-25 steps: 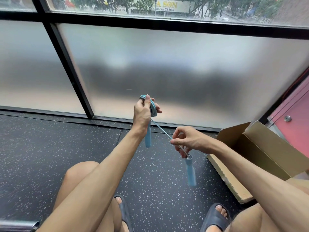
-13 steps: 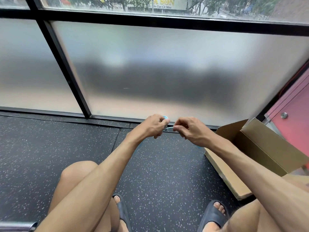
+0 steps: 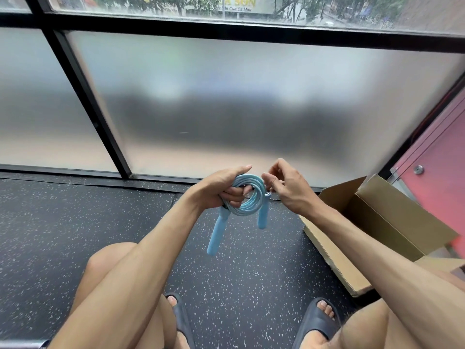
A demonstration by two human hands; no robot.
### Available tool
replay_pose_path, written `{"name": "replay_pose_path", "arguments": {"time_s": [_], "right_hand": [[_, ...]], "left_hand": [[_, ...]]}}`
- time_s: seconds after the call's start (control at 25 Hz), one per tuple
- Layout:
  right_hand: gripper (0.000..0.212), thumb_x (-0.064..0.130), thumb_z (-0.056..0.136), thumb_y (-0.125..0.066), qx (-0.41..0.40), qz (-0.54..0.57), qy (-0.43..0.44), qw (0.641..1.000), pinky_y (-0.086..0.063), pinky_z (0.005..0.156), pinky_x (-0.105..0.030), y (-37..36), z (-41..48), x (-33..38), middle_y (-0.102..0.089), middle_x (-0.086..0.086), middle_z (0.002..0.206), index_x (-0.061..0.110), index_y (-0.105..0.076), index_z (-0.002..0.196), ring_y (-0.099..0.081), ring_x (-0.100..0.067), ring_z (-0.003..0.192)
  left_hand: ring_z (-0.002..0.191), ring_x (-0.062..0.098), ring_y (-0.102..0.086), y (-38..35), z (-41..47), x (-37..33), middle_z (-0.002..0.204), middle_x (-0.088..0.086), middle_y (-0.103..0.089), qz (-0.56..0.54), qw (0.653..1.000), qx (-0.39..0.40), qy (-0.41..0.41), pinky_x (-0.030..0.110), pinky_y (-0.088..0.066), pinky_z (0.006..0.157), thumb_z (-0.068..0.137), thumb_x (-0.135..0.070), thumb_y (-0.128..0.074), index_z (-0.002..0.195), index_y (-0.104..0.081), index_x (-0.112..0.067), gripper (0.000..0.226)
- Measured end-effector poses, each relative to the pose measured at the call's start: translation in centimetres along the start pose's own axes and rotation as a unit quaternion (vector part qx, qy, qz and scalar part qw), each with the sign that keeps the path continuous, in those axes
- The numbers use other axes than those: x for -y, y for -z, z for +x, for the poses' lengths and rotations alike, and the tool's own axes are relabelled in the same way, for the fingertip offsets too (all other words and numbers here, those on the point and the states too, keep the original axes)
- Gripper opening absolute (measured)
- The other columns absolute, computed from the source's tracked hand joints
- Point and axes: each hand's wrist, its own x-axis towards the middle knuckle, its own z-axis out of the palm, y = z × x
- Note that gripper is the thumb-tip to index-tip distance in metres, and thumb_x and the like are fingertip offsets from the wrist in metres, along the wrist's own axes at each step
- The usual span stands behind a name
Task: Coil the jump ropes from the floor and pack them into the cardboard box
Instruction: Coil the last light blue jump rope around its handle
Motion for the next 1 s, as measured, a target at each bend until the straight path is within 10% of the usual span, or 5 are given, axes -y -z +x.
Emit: {"name": "replay_pose_path", "arguments": {"time_s": [0.2,0.36,0.64,1.0], "right_hand": [[0.03,0.034,0.099,-0.053,0.039,0.142,-0.068,0.987,-0.057,0.087,-0.029,1.5,-1.6,0.2,-0.068,-0.007,0.107,0.008,-0.06,0.114,-0.066,-0.018,0.101],[0.017,0.032,0.097,-0.059,0.094,0.078,-0.084,0.989,-0.047,0.071,-0.012,2.2,-3.6,-0.9,-0.065,0.007,0.09,0.017,-0.061,0.105,-0.059,0.008,0.075],[0.024,0.029,0.1,-0.055,-0.003,0.119,-0.189,0.975,-0.05,0.067,-0.024,6.1,-7.2,-5.8,-0.067,-0.003,0.081,0.008,-0.065,0.098,-0.06,-0.004,0.069],[0.017,0.028,0.101,-0.052,-0.118,-0.004,-0.218,0.969,-0.051,0.06,-0.027,13.4,-11.2,-11.2,-0.065,0.0,0.074,0.015,-0.055,0.091,-0.062,-0.011,0.062]], "left_hand": [[0.028,0.004,-0.018,-1.3,1.7,0.5,0.034,-0.009,-0.021,-0.128,0.991,0.024,-0.008,0.018,-0.03,0.038,0.104,-0.039,-0.037,0.067,-0.053,-0.002,0.054],[0.025,0.003,-0.021,-3.7,3.8,1.7,0.033,-0.008,-0.024,-0.173,0.984,0.035,0.014,0.018,-0.029,0.037,0.102,-0.035,-0.038,0.067,-0.05,-0.002,0.049],[0.031,0.009,-0.032,-10.9,10.4,2.4,0.04,-0.001,-0.034,-0.237,0.966,-0.093,0.048,0.019,-0.038,0.042,0.103,-0.03,-0.038,0.069,-0.05,-0.008,0.042],[0.054,0.019,-0.059,-18.4,19.2,4.6,0.066,0.014,-0.066,0.043,0.978,-0.174,-0.103,0.027,-0.049,0.056,0.103,-0.041,-0.042,0.086,-0.069,0.006,0.057]]}}
